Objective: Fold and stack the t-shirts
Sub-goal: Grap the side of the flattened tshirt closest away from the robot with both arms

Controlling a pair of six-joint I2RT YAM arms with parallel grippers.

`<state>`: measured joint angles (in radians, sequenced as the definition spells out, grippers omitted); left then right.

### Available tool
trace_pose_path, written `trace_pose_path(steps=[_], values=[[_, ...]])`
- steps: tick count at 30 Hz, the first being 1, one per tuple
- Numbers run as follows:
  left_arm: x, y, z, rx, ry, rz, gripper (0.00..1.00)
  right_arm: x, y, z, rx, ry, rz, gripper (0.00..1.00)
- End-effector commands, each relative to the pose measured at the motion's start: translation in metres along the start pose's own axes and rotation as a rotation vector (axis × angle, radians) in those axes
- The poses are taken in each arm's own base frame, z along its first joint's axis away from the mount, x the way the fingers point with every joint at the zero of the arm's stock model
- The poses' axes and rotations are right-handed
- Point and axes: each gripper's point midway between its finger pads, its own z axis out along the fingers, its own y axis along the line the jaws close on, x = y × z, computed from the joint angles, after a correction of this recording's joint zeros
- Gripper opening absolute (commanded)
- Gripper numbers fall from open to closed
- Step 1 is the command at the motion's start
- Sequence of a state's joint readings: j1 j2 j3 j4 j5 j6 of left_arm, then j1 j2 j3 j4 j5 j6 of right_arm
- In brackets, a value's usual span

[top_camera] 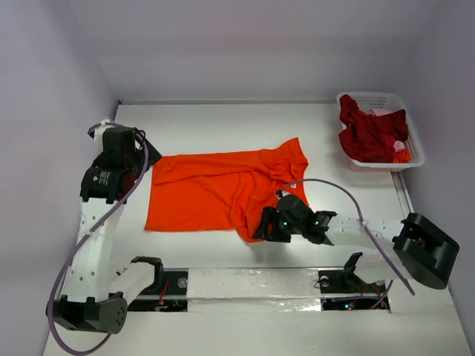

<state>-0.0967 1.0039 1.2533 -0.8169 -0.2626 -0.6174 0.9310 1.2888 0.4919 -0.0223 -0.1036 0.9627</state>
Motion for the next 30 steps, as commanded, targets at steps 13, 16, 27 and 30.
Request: trace_pose_path(steps=[13, 16, 27, 30], values=[[-0.011, -0.004, -0.005, 0.011, -0.031, 0.011, 0.8, 0.003, 0.003, 0.006, -0.027, 0.006, -0.017, 0.55], [-0.01, -0.003, -0.005, 0.01, -0.03, 0.013, 0.81, 0.002, 0.006, 0.009, -0.031, 0.012, -0.031, 0.55], [-0.01, -0.003, -0.005, 0.009, -0.029, 0.015, 0.82, -0.005, 0.011, 0.012, -0.021, 0.0, -0.034, 0.44], [-0.01, -0.003, -0.005, 0.01, -0.03, 0.015, 0.82, -0.004, 0.008, 0.011, -0.015, -0.003, -0.025, 0.38]])
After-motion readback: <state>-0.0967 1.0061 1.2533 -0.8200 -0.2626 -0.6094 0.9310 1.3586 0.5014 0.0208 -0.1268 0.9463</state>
